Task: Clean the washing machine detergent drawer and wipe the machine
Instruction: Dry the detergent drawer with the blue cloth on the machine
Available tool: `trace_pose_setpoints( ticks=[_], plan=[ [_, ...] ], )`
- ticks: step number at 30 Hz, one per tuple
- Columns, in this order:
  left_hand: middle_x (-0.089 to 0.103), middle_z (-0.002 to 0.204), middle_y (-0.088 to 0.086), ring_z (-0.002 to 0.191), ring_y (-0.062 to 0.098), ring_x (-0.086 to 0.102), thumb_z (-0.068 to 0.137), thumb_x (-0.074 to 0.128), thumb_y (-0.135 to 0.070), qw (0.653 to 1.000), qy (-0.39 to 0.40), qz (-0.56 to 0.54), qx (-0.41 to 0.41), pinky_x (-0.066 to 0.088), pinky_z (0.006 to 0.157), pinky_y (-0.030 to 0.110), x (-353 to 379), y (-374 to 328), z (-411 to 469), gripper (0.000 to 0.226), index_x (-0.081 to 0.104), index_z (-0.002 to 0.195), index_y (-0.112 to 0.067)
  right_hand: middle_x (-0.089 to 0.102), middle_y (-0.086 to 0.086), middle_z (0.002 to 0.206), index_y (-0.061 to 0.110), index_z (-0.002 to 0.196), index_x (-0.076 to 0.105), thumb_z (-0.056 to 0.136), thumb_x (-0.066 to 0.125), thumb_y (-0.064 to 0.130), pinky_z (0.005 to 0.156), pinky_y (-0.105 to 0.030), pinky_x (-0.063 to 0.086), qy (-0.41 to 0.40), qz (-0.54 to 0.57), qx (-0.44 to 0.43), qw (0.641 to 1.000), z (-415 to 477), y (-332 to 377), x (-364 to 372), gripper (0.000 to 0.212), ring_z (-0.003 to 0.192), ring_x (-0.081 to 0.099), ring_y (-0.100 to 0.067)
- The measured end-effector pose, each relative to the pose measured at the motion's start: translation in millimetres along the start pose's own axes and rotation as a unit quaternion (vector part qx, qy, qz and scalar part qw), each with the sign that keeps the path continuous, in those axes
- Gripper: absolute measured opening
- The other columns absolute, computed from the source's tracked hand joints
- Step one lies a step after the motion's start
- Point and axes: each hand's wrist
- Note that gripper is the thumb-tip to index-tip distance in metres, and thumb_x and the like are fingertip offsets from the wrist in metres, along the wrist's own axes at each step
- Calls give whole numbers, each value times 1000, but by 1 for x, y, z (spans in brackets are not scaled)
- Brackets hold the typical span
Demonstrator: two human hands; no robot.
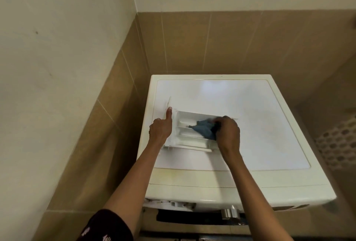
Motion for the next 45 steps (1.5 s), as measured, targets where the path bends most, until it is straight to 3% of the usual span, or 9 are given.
trace_pose_setpoints(
  ticks=[5,13,18,22,29,32,37,41,45],
  plan=[
    [62,88,18,77,25,58,91,17,-65,1000,-3,10,8,50,78,36,1,2,1,74,57,87,-3,65,-5,102,3,108,65,83,47,-9,75,-14,43,108,143,-135,975,-35,47,18,33,92,60,-18],
    [54,76,11,59,15,46,91,17,-65,1000,0,16,7,46,70,37,1,1,2,66,46,70,-9,65,-3,88,15,104,56,79,25,42,88,-39,30,92,-88,-237,963,-31,27,36,48,87,58,-23],
    [63,97,19,93,31,62,90,17,-68,1000,-2,4,-8,48,78,37,3,2,5,81,59,99,1,64,-3,104,15,120,51,80,24,32,88,-37,29,138,-127,-127,974,-27,-12,9,52,104,53,-25],
    [54,75,10,66,20,53,90,16,-66,1000,-7,13,12,41,63,30,6,3,5,71,51,77,-5,60,-14,118,2,126,42,88,39,8,98,-42,30,170,-235,-152,945,-29,34,32,39,112,50,-31],
    [53,76,9,71,20,52,91,16,-65,1000,-9,8,12,41,70,33,4,4,6,71,53,81,-4,65,-8,114,7,115,50,82,45,2,94,-33,44,200,51,-180,962,-25,32,38,33,104,59,-24],
    [45,65,6,60,16,44,91,17,-65,1000,-5,-2,8,37,67,31,4,4,5,66,40,63,-10,69,0,103,7,96,56,77,43,-4,73,-2,37,128,106,-132,977,-24,-13,4,26,78,59,4],
    [51,77,11,71,24,53,91,17,-66,1000,-6,-9,10,44,73,36,3,4,4,71,51,76,-5,55,10,75,9,92,46,87,39,-10,50,-9,38,-53,253,20,966,-13,-39,-35,21,65,53,-16],
    [53,83,12,74,23,53,91,15,-66,1000,-2,-3,13,45,79,38,0,1,1,72,52,82,-4,56,-5,84,18,103,42,85,46,6,52,-19,42,18,329,-93,940,-19,8,-18,22,61,55,-17],
    [60,98,16,92,30,58,91,13,-65,1000,-3,20,15,45,86,39,1,1,1,77,57,94,-2,67,-1,105,18,109,61,85,57,24,81,-31,49,161,76,-248,952,-52,40,41,25,101,57,-21]
  ],
)
Point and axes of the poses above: each hand's wrist, its own z-axis towards the middle knuckle, its own x-axis out of the palm, y = z × x
